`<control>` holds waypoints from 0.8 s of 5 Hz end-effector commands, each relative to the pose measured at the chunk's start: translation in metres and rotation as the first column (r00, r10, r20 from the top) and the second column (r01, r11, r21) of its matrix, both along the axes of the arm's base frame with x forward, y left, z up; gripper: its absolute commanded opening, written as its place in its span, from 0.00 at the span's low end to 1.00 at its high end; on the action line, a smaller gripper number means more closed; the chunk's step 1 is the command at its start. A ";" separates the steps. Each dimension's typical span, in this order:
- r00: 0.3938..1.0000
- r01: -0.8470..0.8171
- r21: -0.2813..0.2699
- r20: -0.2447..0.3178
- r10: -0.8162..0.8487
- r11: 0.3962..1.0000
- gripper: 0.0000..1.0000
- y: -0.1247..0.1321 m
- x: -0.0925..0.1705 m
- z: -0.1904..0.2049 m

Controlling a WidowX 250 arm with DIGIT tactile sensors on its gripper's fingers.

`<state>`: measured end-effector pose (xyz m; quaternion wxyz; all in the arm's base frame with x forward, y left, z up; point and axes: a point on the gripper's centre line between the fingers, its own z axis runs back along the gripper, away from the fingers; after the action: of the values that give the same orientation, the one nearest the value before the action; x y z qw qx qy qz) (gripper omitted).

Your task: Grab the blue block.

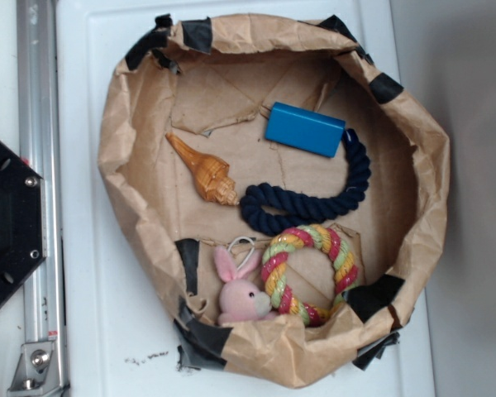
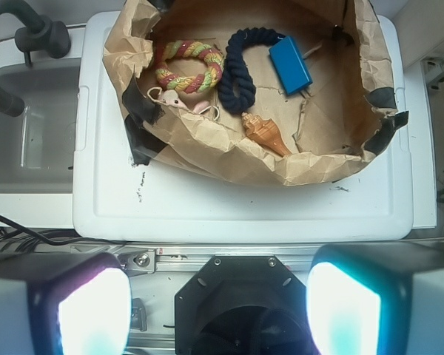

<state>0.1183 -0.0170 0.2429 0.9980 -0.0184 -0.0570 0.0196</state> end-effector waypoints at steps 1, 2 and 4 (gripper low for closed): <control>1.000 0.000 0.000 0.000 0.000 1.000 1.00 0.000 0.000 0.000; 0.998 0.020 0.134 0.053 -0.027 0.991 1.00 0.028 0.050 -0.035; 0.977 0.165 0.191 0.105 -0.188 0.967 1.00 0.050 0.155 -0.079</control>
<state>0.2658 0.0284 0.1454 0.9901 0.0625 -0.0881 -0.0894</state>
